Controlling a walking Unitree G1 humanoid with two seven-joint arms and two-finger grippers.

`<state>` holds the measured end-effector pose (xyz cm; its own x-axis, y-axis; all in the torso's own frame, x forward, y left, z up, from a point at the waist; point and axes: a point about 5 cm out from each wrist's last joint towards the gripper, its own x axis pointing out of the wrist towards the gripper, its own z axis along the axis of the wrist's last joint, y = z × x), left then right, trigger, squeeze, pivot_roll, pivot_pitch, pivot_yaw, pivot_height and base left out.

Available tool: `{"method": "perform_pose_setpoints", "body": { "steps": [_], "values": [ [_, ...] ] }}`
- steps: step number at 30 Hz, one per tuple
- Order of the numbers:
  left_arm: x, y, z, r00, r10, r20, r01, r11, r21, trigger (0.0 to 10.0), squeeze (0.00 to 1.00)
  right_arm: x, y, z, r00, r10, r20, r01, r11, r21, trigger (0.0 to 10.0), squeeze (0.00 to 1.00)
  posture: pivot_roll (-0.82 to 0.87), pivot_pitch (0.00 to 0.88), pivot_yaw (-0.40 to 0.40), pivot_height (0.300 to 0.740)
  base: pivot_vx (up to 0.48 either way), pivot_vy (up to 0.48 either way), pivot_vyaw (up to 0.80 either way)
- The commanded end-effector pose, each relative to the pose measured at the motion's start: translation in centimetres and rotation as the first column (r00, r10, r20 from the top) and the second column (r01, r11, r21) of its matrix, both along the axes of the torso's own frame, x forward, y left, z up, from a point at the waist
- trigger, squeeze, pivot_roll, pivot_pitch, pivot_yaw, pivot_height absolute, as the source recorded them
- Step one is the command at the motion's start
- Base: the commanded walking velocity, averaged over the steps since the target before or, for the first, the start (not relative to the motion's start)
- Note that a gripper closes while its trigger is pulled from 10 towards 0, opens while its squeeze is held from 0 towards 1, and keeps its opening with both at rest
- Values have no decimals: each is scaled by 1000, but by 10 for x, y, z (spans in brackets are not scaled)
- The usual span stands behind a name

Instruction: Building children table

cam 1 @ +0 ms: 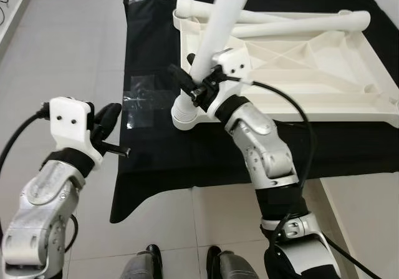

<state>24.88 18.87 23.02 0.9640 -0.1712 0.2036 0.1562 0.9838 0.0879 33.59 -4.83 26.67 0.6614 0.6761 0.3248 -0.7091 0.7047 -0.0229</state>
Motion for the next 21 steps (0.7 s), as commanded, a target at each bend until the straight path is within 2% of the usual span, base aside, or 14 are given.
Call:
{"method": "perform_pose_setpoints", "body": {
  "steps": [1,3,4,5,6,10,15,16,18,21],
  "values": [
    [-1,-5,-14,999,-6,-46,6,1000,10,10000,0,-4,3,1,996,87,-9,-87,996,32,10000,0,110,188,-59,740,0,0,0],
    [-1,-9,-20,998,-20,-64,21,1000,21,10000,0,-4,-1,8,995,95,15,-96,994,58,10000,0,108,181,-60,740,0,0,0],
    [0,-15,-28,995,-45,-92,48,999,27,10000,0,-4,-7,19,992,114,45,-119,985,128,10000,0,103,171,-61,740,0,0,0],
    [0,-15,-28,995,-45,-92,48,999,27,10000,0,-4,-7,19,992,114,45,-119,985,128,10000,0,103,171,-61,740,0,0,0],
    [1,-17,-32,993,-55,-104,58,998,29,10000,0,-4,-10,25,990,126,57,-134,976,173,10000,0,102,168,-61,740,0,0,0],
    [1,-22,-41,989,-72,-129,77,996,36,10000,0,-5,-15,34,985,156,70,-168,955,245,10000,0,94,157,-61,740,0,0,0],
    [1,-35,-56,980,-110,-168,116,993,29,10000,0,-4,-16,26,983,170,67,-181,963,199,10000,0,83,138,-63,740,0,0,0],
    [2,-36,-58,977,-117,-177,122,992,22,10000,0,-2,-17,16,991,130,43,-135,979,150,10000,0,79,132,-67,740,0,0,0],
    [2,-37,-59,977,-118,-178,124,992,21,10000,0,-2,-17,13,992,121,37,-125,983,137,10000,0,79,132,-67,740,0,0,0],
    [2,-35,-58,979,-125,-161,127,992,1,10000,0,0,-16,-18,996,58,-68,-55,998,42,10000,0,57,124,-86,740,0,0,0]
  ]
}}
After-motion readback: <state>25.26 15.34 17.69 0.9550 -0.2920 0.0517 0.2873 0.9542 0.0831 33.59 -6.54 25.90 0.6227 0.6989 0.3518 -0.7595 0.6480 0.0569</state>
